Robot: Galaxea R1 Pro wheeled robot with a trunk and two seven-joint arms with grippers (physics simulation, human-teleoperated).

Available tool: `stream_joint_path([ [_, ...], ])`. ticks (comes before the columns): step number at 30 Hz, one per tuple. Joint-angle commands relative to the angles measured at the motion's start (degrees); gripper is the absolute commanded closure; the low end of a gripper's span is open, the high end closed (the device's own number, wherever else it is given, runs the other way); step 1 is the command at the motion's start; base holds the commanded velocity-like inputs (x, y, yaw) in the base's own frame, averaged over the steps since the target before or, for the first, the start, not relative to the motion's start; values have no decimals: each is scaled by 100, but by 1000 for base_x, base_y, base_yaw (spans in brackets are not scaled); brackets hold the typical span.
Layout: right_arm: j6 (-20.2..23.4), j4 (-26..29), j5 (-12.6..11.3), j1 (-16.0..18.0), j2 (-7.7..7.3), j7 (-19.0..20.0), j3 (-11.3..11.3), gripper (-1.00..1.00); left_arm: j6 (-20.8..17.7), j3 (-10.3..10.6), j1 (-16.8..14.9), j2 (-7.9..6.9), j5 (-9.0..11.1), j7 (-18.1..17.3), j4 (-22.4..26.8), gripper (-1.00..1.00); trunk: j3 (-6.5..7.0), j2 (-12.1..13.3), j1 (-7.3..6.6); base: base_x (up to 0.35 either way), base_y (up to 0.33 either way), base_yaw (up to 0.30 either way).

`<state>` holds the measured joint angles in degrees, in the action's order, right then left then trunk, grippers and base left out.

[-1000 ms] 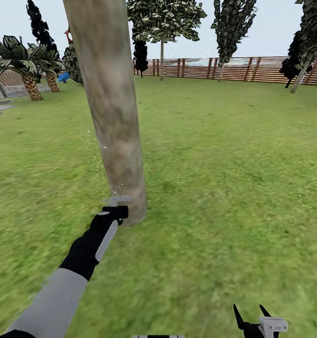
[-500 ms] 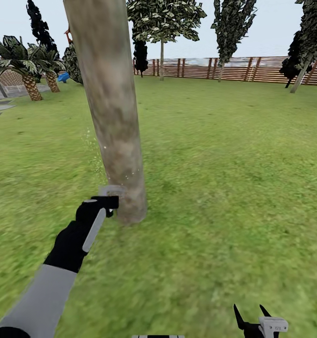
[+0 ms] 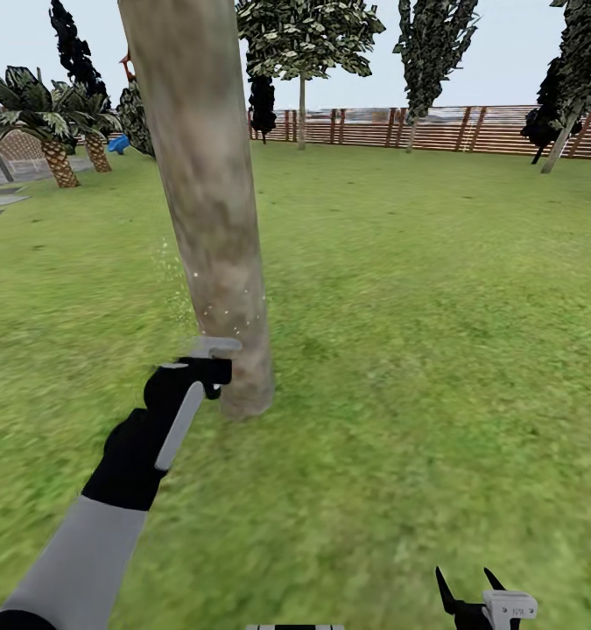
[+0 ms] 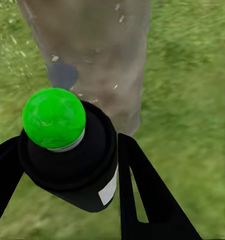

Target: In the garden, pick up the pesticide atomizer on the floor and spray pesticide onto both trees until each tree trunk is fully covered.

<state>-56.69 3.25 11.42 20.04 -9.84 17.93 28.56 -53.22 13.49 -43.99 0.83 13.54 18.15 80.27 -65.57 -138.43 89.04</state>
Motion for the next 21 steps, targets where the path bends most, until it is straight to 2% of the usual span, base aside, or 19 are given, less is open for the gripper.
stream_joint_path([
  [1, 0, 1, 0, 0, 0, 0, 0, -100, -17, 93, -3, 9, -65, 5, 14, 100, 0, 0, 0, 0, 0, 0],
  [4, 0, 0, 0, 0, 0, -2, -1, -100, -23, 117, -4, -48, -70, 5, 66, 100, 0, 0, 0, 0, 0, 0],
  [7, 0, 0, 0, 0, 0, -1, -4, -100, -33, -374, -8, -83, -70, -5, 75, 100, 0, 0, 0, 0, 0, 0],
  [8, 0, 0, 0, 0, 0, 0, -2, -100, -36, -606, -10, -99, -70, -9, 76, 100, 0, 0, 0, 0, 0, 0],
  [9, 0, 3, 0, 0, 0, 0, 0, -100, -38, -795, -12, -167, -67, -12, 76, 100, 0, 0, 0, 0, 0, 0],
  [11, 0, 1, 0, 0, 0, 0, -1, -100, -39, -826, -1, -179, -71, -12, 129, 100, 0, 0, 0, 0, 0, 0],
  [13, 0, 0, 0, 0, 0, 0, -1, -100, -34, -728, 20, -137, -94, -7, 205, 100, 0, 0, 0, 0, 0, 0],
  [15, 0, 2, 0, 0, -1, 0, 0, -100, -26, -180, 27, -107, -120, 36, 252, 100, 0, 0, 0, -57, 0, 0],
  [16, 0, 1, 0, 0, -1, 0, -1, -100, -20, -17, 19, -95, -123, 50, 260, 100, 0, 0, 0, -224, 0, 0],
  [19, 0, 1, 0, 0, -1, 0, 0, -100, -21, 147, -1, -11, -139, 64, 277, 100, 0, 0, 0, -215, 0, 0],
  [21, 0, 3, 0, 0, 0, 0, 0, -100, -27, 135, -8, -34, -148, 65, 278, 100, 0, 0, 0, -40, 0, 0],
])
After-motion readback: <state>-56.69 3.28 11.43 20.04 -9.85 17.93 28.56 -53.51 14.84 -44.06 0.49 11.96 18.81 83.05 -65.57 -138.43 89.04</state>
